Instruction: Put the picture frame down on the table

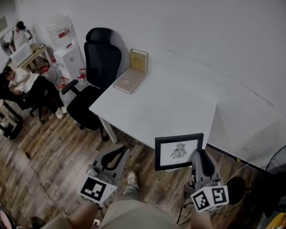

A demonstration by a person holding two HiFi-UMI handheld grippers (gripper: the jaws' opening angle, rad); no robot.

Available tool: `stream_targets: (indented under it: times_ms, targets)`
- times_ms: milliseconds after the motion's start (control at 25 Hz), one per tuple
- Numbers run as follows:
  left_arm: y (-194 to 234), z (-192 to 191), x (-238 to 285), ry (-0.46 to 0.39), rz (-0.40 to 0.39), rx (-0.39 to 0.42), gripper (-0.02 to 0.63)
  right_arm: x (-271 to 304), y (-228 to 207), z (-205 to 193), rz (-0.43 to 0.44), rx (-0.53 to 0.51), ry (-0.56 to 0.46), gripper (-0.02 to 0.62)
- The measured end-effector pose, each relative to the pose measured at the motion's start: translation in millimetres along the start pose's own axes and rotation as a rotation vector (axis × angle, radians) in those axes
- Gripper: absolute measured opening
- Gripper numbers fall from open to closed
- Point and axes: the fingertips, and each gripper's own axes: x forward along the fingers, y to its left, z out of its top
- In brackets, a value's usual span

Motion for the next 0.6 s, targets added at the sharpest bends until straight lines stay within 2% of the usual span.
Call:
stream_targets:
  times_ms: [600]
  targets:
    - [151, -37, 131, 0.074, -0.065, -0.049, 0.035, 192, -3, -41, -0.034, 0.006, 0.133, 0.084]
